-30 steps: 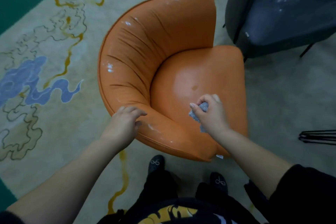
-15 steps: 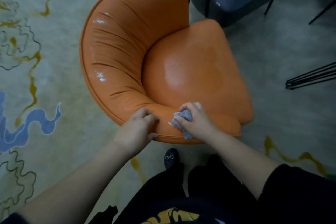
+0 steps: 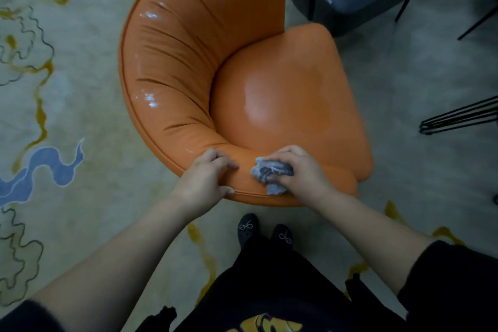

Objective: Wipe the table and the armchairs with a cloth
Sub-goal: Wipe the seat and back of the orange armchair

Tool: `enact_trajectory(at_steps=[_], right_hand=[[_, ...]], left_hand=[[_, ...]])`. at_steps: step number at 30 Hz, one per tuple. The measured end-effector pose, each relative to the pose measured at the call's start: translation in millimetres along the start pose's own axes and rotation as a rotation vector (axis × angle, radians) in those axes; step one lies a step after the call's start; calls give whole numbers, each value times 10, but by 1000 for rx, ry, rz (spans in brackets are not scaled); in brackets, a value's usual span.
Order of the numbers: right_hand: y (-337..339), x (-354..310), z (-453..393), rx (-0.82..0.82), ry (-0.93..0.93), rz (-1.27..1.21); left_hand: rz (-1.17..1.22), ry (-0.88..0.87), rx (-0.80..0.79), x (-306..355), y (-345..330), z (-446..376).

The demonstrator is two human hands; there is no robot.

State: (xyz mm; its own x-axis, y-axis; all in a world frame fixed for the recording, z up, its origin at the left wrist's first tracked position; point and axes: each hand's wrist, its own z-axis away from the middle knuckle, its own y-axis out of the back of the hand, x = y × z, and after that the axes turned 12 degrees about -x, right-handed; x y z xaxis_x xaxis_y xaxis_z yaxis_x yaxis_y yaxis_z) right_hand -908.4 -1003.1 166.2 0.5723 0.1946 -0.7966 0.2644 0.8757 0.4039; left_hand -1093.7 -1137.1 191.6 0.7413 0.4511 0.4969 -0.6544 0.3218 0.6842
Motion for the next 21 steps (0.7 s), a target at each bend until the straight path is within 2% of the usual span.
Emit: enact_trajectory(at_steps=[6,8,11,15,21], right_hand=[[-123,-45,43,-74,53,-18],[-109,-51,78,-51,34,-17],[-83,-78,91,2,-33,164],[-61,-138,63,-12,-5,146],[1,-209,150,-24,27,362]], left_hand=[[23,30,28,31,-19,9],[28,26,31,16,-28,11],[36,15,45,-4,-38,10],[45,9,44,-14,-37,-1],[29,-6,3,-41,-28,-35]])
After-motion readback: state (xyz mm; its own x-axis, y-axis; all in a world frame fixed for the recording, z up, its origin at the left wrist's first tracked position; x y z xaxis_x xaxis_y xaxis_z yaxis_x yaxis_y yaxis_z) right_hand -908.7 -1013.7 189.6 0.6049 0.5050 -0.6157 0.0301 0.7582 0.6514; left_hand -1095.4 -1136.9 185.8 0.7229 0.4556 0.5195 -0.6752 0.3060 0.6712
